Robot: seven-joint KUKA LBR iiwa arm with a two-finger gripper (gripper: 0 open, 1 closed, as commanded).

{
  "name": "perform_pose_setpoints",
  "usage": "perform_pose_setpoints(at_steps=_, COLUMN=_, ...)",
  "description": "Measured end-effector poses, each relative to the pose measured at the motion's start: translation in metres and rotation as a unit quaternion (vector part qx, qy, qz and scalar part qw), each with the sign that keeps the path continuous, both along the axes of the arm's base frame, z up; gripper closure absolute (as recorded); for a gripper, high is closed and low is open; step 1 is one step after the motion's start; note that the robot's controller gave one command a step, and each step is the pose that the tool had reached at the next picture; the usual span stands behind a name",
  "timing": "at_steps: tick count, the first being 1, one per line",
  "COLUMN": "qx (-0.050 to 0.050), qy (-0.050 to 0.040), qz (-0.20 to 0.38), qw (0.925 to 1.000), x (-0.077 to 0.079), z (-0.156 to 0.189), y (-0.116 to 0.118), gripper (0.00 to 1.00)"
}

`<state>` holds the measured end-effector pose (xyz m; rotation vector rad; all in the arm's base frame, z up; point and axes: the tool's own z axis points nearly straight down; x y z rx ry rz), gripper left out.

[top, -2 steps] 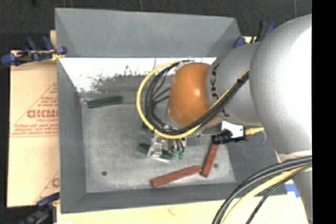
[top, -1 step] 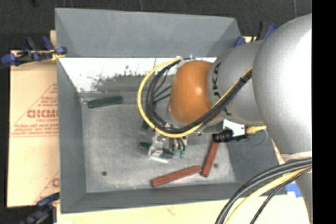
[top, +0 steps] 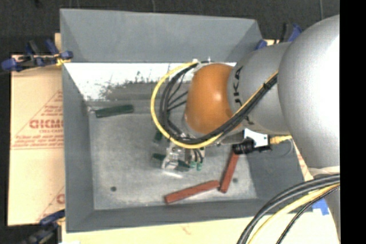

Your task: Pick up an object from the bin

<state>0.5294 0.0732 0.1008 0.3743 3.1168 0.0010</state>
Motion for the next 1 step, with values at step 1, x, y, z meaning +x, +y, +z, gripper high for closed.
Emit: perform_pose_setpoints(at_steps=1, qx=0.0, qy=0.0037, qz=0.0, qw=1.0, x=-0.0016, z=0.0103, y=-0.0004, gripper=1.0)
